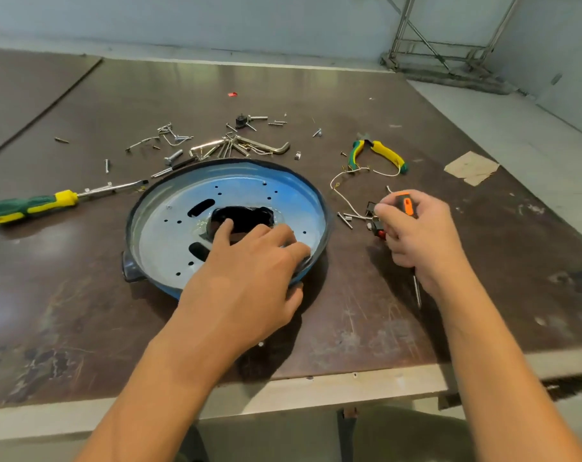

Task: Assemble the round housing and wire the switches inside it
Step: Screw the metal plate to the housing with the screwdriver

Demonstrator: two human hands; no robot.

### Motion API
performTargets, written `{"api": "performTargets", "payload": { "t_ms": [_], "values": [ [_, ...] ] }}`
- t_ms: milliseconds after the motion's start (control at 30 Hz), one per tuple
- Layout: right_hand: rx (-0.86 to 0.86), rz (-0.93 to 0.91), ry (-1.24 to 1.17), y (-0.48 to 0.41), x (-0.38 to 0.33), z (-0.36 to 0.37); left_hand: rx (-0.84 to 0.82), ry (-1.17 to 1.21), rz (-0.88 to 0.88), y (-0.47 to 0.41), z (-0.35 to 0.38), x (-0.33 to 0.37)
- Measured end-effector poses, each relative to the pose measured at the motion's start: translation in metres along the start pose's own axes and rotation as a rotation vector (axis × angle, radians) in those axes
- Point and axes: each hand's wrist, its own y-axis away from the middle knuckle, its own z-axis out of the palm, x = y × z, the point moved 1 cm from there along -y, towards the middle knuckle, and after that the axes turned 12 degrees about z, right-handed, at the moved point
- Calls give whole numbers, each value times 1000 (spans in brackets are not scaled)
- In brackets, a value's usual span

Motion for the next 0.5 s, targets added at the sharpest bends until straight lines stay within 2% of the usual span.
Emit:
{"api": "performTargets", "payload": {
  "t_ms": [133, 233, 400, 500],
  "values": [
    [57, -15, 653, -16, 2, 11, 147, -137, 27, -2, -1, 11],
    [126, -74, 919, -18, 4, 20, 273, 40, 72, 3, -12, 4],
    [86, -151, 994, -19, 6, 28, -40, 152, -1, 34, -26, -38],
    [121, -178, 963, -21, 7, 27, -131, 138, -42, 49, -26, -64]
  ]
}}
